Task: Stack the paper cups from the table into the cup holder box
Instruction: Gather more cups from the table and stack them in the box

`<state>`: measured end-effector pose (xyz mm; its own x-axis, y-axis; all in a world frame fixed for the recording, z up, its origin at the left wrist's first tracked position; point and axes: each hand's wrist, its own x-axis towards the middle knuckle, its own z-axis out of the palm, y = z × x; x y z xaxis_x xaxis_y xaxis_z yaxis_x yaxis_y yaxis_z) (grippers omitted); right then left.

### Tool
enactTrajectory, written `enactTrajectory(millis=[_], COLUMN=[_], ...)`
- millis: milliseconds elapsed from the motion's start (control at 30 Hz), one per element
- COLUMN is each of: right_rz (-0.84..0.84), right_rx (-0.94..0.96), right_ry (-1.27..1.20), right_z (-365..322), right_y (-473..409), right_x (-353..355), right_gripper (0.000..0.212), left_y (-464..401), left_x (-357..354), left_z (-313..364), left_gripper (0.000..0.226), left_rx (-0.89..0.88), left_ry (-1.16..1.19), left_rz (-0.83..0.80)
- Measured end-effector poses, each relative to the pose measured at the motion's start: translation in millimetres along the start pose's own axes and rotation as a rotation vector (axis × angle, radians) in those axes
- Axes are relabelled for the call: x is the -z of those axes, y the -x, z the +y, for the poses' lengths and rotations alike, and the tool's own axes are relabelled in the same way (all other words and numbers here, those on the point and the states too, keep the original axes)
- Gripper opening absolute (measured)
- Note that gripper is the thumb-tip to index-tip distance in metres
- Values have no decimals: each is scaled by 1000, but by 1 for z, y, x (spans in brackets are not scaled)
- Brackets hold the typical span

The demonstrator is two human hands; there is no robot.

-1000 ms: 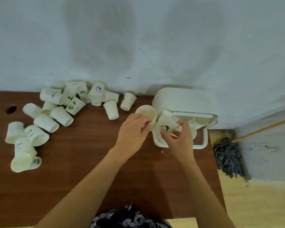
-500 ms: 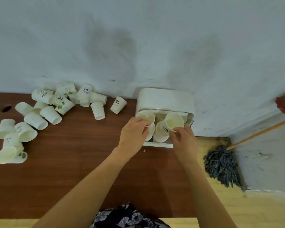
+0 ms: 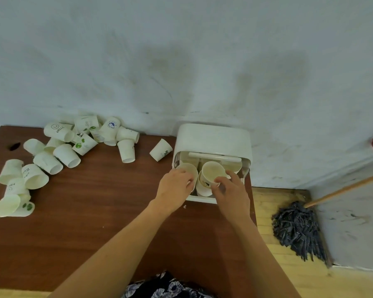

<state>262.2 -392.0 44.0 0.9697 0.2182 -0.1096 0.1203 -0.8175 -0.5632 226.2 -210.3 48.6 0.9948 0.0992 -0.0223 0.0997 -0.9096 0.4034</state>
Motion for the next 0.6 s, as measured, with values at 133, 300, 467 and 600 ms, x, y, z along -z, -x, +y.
enactTrajectory(millis=[133,300,467,600], right_rz=[93,89,96,12], right_rx=[119,184,230,198], right_ry=[41,108,174,264], right_z=[6,10,7,1], right_y=[-4,-10,-20,-23], right_x=[-13,-27,-24,-22], right_gripper=[16,5,4,9], left_y=[-6,-12,-15,-14], left_x=[-12,-24,-27,-29], left_z=[-5,-11,-10,-17], left_gripper=[22,18,21,20], left_rx=[11,-25,-33,-42], left_ry=[-22,-17,-38,-13], left_rz=[-29,2,-3,-25])
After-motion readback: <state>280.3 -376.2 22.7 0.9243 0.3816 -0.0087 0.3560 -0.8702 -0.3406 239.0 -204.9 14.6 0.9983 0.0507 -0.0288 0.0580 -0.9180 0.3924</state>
